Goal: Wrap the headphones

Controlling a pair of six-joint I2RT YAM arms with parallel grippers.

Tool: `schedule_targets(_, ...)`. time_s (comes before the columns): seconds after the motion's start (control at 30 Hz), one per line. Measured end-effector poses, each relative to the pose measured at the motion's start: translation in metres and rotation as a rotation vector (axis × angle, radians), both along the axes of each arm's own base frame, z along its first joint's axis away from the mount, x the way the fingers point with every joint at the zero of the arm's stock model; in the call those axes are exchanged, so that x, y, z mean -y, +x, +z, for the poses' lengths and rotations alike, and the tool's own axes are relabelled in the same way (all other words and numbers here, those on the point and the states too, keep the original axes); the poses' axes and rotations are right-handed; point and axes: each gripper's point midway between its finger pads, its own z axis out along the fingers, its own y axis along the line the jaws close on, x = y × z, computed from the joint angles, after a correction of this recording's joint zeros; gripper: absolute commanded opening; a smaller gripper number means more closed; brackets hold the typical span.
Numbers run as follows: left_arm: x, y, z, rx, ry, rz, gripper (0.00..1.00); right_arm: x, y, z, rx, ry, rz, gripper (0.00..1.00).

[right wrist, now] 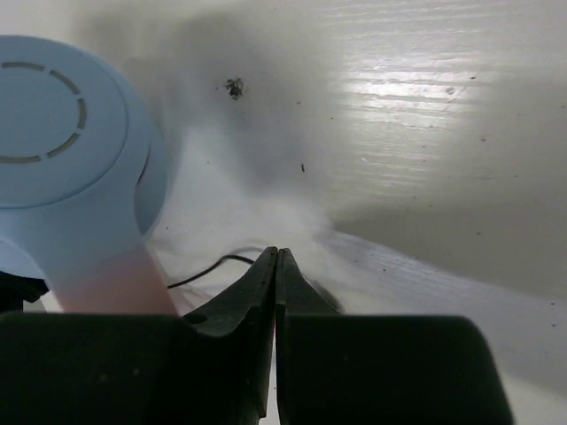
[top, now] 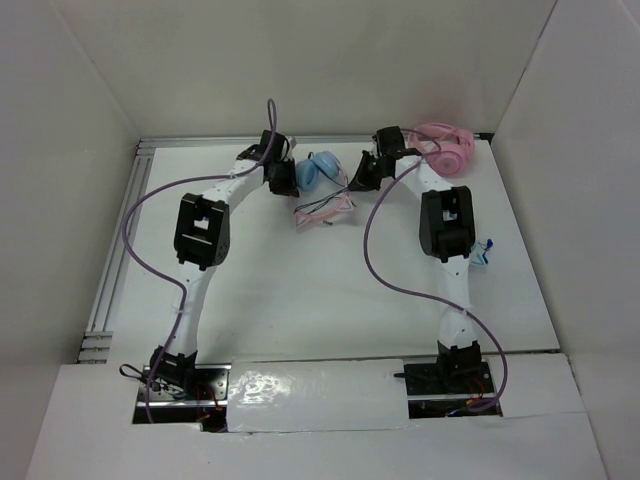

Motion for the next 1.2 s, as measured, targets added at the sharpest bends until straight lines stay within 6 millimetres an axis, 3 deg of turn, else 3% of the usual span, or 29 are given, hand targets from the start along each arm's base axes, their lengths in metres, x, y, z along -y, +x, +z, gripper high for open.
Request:
schedule_targets(0.07, 0.0, 0.001, 0.0, -0.001, 0.005, -0.004, 0.1, -0.003, -0.002, 0.001, -0.002, 0.011, 0.011, 0.07)
schedule_targets(0.13, -0.001, 0.003, 0.0, 0.0, 0.012, 0.001, 0.37, -0.006, -0.002, 0.002, 0.002, 0.016, 0.018, 0.1)
schedule_targets(0.2, -0.003, 0.004, -0.001, -0.002, 0.024, 0.017, 0.49, -0.006, -0.002, 0.001, 0.005, 0.012, 0.02, 0.12)
schedule_targets(0.3, -0.005, 0.007, 0.001, 0.01, 0.032, 0.027, 0.55, -0.003, -0.003, -0.006, 0.0, -0.005, 0.01, 0.16)
schedule_targets(0.4, -0.008, 0.006, 0.004, 0.023, 0.045, 0.033, 0.7, 0.003, -0.007, -0.017, -0.021, -0.028, -0.013, 0.18)
schedule_targets(0.43, -0.01, 0.005, 0.004, 0.023, 0.055, 0.037, 0.81, 0.004, -0.008, -0.019, -0.024, -0.029, -0.019, 0.19)
schedule_targets(0.57, -0.011, 0.002, 0.015, 0.037, 0.066, 0.037, 0.88, 0.014, -0.011, -0.008, -0.007, -0.058, -0.054, 0.25)
schedule_targets(0.8, -0.016, -0.001, 0.05, 0.08, 0.084, 0.054, 0.99, 0.028, 0.0, 0.061, 0.136, -0.093, -0.112, 0.36)
schedule_targets(0.87, -0.017, -0.005, 0.065, 0.091, 0.088, 0.059, 0.99, 0.033, 0.002, 0.077, 0.172, -0.102, -0.125, 0.38)
schedule_targets(0.9, -0.019, -0.007, 0.076, 0.099, 0.09, 0.064, 0.99, 0.038, 0.0, 0.099, 0.209, -0.099, -0.138, 0.4)
schedule_targets(1.0, -0.027, -0.023, 0.111, 0.128, 0.093, 0.079, 0.99, 0.055, -0.014, 0.137, 0.282, -0.111, -0.172, 0.43)
schedule_targets(1.1, -0.039, -0.057, 0.159, 0.168, 0.078, 0.094, 0.99, 0.076, -0.049, 0.178, 0.37, -0.144, -0.211, 0.58)
schedule_targets(1.13, -0.044, -0.073, 0.179, 0.193, 0.058, 0.107, 0.99, 0.084, -0.064, 0.193, 0.409, -0.157, -0.228, 0.75)
schedule_targets(1.17, -0.05, -0.094, 0.198, 0.212, 0.041, 0.121, 0.99, 0.091, -0.08, 0.208, 0.459, -0.168, -0.245, 0.99)
schedule_targets(1.2, -0.056, -0.114, 0.22, 0.249, 0.011, 0.138, 0.99, 0.098, -0.097, 0.223, 0.503, -0.172, -0.265, 1.0)
